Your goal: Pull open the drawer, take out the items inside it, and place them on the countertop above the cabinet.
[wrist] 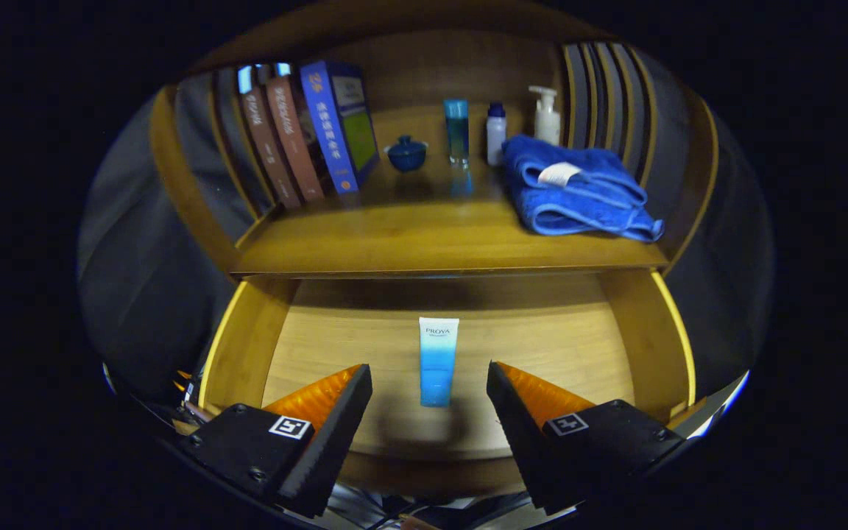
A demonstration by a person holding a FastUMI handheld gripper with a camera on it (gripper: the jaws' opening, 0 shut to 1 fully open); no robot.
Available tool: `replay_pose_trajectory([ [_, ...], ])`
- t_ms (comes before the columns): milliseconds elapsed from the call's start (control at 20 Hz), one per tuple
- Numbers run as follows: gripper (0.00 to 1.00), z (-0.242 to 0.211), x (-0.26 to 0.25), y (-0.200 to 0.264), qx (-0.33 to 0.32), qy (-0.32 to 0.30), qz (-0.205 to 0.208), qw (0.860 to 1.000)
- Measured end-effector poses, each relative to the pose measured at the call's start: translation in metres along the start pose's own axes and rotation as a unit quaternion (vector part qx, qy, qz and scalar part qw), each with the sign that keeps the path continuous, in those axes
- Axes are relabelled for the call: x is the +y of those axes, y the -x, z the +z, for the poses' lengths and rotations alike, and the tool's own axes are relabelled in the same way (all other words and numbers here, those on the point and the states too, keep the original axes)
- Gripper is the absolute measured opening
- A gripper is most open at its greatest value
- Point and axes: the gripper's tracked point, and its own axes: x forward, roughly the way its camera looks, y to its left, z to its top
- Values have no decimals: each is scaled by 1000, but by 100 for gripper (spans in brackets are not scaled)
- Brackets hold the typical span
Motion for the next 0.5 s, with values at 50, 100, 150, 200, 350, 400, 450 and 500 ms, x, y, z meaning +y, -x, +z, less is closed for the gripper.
replay_pose_trajectory([
  [50, 100, 0, 0, -12, 20, -7, -1, 1000],
  [100, 100, -3, 0, -22, 41, -9, -5, 999],
  [150, 100, -6, -1, -32, 60, -9, -8, 998],
  [200, 100, -10, -2, -44, 76, -6, -13, 997],
  [350, 100, -26, -12, -64, 126, 21, -36, 991],
  [400, 100, -34, -11, -68, 142, 21, -40, 989],
  [450, 100, -39, -11, -72, 155, 16, -39, 987],
  [500, 100, -45, -14, -76, 173, 10, -41, 984],
])
